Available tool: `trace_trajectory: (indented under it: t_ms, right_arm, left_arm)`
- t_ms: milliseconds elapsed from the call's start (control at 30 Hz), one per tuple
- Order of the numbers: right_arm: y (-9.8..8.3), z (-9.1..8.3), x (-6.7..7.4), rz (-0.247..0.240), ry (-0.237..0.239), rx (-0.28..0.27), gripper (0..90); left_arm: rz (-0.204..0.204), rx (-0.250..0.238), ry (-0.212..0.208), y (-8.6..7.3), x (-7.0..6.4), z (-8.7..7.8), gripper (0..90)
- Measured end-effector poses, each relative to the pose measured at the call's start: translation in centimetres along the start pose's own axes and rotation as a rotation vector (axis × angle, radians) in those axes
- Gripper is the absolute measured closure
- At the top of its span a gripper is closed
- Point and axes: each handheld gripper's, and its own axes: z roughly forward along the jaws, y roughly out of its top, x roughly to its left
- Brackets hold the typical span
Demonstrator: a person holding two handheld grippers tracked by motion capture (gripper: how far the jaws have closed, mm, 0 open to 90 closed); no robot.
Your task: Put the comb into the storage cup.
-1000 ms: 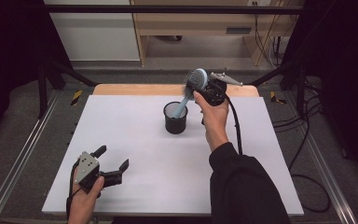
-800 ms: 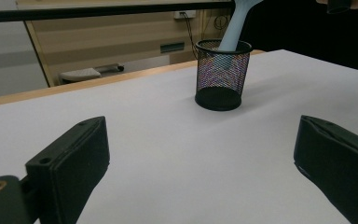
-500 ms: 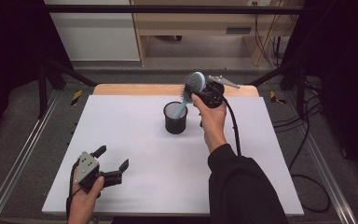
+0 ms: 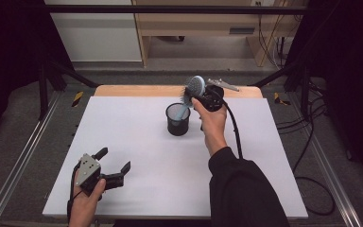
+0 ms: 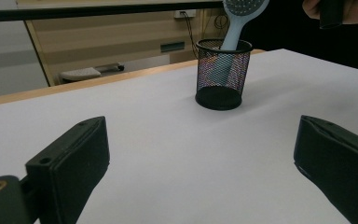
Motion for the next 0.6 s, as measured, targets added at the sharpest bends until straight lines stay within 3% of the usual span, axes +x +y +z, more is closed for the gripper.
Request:
trace_trajectory:
  t_ms: [600]
  right_arm:
    - [-0.66, 0.79, 0.24, 0.000, 0.005, 0.023, 50.2]
  left_arm:
    - [-0.001, 0.003, -0.001, -0.04, 0.04, 0.03, 3.5]
